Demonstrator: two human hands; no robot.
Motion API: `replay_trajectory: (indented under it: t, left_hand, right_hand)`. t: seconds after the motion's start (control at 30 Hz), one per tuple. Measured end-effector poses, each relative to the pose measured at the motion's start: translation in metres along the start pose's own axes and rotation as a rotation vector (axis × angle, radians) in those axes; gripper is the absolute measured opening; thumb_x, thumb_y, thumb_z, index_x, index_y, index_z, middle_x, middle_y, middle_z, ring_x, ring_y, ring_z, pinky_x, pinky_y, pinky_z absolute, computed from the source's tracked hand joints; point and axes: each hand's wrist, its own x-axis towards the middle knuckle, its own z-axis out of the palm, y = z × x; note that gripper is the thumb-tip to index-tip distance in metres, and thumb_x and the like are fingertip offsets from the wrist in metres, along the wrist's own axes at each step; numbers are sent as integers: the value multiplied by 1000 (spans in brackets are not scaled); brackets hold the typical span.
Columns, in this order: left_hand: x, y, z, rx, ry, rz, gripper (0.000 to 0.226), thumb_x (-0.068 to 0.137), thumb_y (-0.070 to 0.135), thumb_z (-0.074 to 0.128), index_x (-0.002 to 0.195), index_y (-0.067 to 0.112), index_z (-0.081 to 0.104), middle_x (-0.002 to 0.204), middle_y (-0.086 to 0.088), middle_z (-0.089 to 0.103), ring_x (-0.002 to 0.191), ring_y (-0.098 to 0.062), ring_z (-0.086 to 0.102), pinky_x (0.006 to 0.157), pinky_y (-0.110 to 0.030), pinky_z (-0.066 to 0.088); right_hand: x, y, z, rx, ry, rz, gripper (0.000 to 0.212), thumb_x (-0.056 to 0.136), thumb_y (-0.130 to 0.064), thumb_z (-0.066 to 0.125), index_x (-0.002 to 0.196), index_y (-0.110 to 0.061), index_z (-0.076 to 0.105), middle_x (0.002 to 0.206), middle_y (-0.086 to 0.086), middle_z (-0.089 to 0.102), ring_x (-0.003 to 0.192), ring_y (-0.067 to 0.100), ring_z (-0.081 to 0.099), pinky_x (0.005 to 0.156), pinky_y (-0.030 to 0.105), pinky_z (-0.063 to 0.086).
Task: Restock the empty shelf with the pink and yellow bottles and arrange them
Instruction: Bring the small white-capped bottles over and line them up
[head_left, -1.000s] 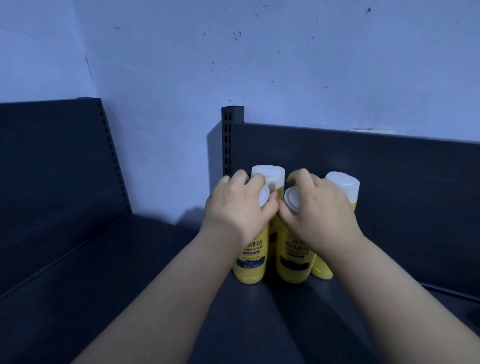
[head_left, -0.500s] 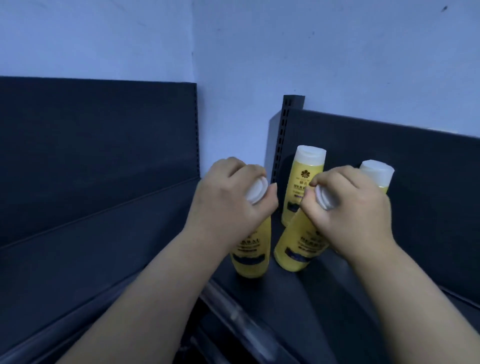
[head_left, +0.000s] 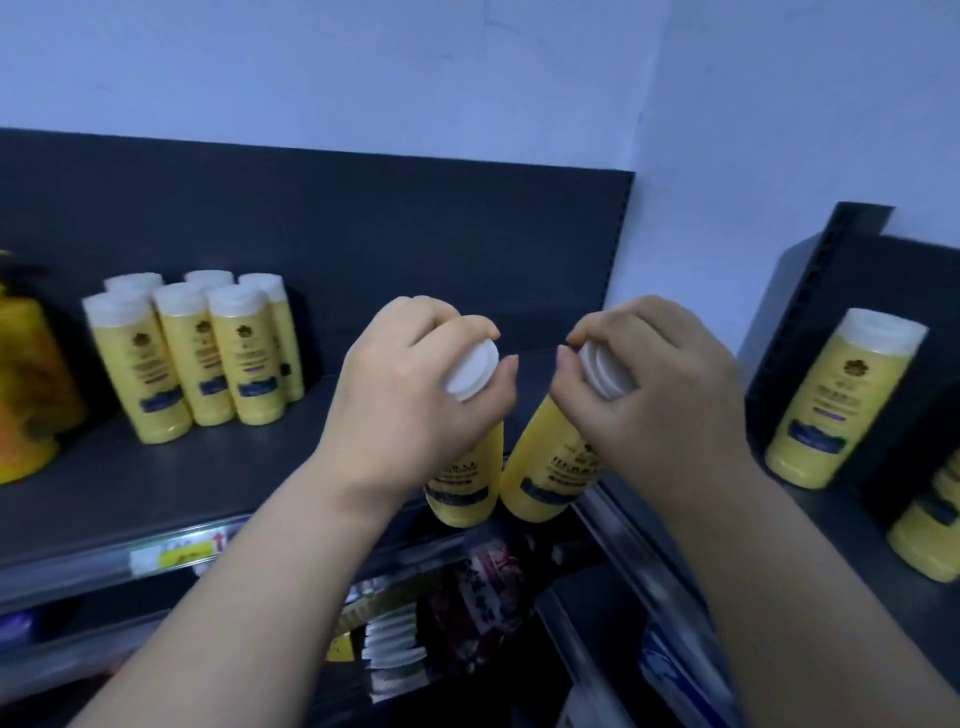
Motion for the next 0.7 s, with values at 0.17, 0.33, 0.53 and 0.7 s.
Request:
replay_trajectory:
  t: [0.17, 0.33, 0.53, 0.7]
  left_hand:
    - [-14, -39, -61, 40, 24, -26, 28, 82, 30, 62, 90, 5, 72, 82, -10, 62, 76, -25, 59, 69, -28, 44]
    - [-34, -88, -134, 49, 2, -55, 29, 82, 32, 62, 91, 7, 72, 82, -8, 62, 77, -20, 57, 68, -22, 42]
    - [-69, -160, -219, 132, -55, -22, 31, 83, 33, 62, 91, 5, 72, 83, -8, 63, 78, -23, 58, 66, -29, 44]
    - [-87, -209, -259, 212, -95, -25, 33, 84, 35, 59, 89, 5, 72, 82, -9, 62, 77, -23, 57, 68, -21, 39]
  right_hand:
    - [5, -64, 35, 46, -25, -73, 15, 80, -23, 61, 74, -10, 67, 76, 2, 63, 69, 22, 59, 55, 34, 47]
    - [11, -142, 70, 82, -56, -69, 15, 81, -24, 61, 75, -12, 67, 75, 0, 63, 69, 20, 58, 52, 33, 47]
    - [13, -234, 118, 171, -81, -61, 15, 81, -24, 60, 77, -12, 67, 77, 1, 63, 70, 20, 58, 53, 37, 49]
    - [10, -278, 147, 231, -133, -20, 17, 80, -26, 58, 77, -12, 67, 78, 0, 63, 72, 18, 58, 55, 35, 49]
